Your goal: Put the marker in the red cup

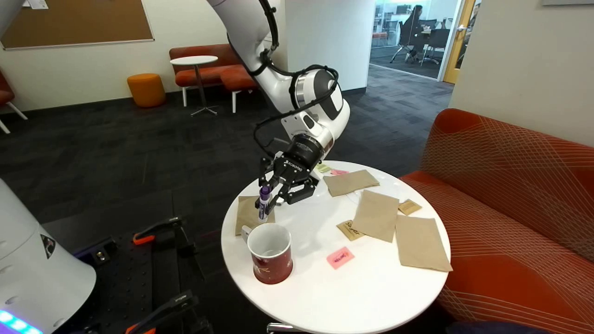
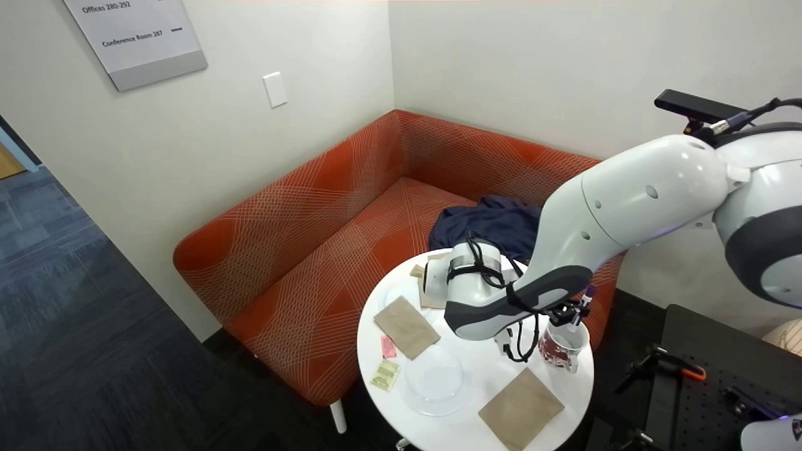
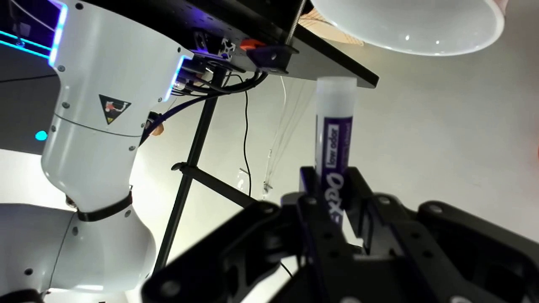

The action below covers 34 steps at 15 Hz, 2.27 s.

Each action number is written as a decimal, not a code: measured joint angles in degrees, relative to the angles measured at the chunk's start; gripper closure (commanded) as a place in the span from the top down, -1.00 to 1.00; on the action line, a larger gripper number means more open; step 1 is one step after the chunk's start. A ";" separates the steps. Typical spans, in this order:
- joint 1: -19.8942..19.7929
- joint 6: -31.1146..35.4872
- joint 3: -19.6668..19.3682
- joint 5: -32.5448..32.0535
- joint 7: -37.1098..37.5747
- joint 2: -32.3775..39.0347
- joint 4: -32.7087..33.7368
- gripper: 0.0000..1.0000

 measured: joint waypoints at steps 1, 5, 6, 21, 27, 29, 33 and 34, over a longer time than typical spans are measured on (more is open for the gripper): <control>-0.21 0.23 0.00 0.00 0.00 0.04 -0.04 -0.90; -0.59 0.92 -0.02 0.00 0.00 0.45 -0.05 -0.90; -0.61 1.02 -0.02 0.00 0.00 0.61 -0.05 -0.66; -0.49 1.07 -0.01 0.00 0.00 1.91 0.24 1.00; 0.48 1.08 0.01 -0.22 1.98 -2.54 -0.33 1.00; 0.79 1.07 0.03 -0.44 3.19 -5.10 -1.43 1.00; 1.26 1.05 0.11 -1.52 5.86 -10.75 -3.93 1.00; 2.35 1.06 -1.22 -1.57 5.89 -12.20 -4.47 1.00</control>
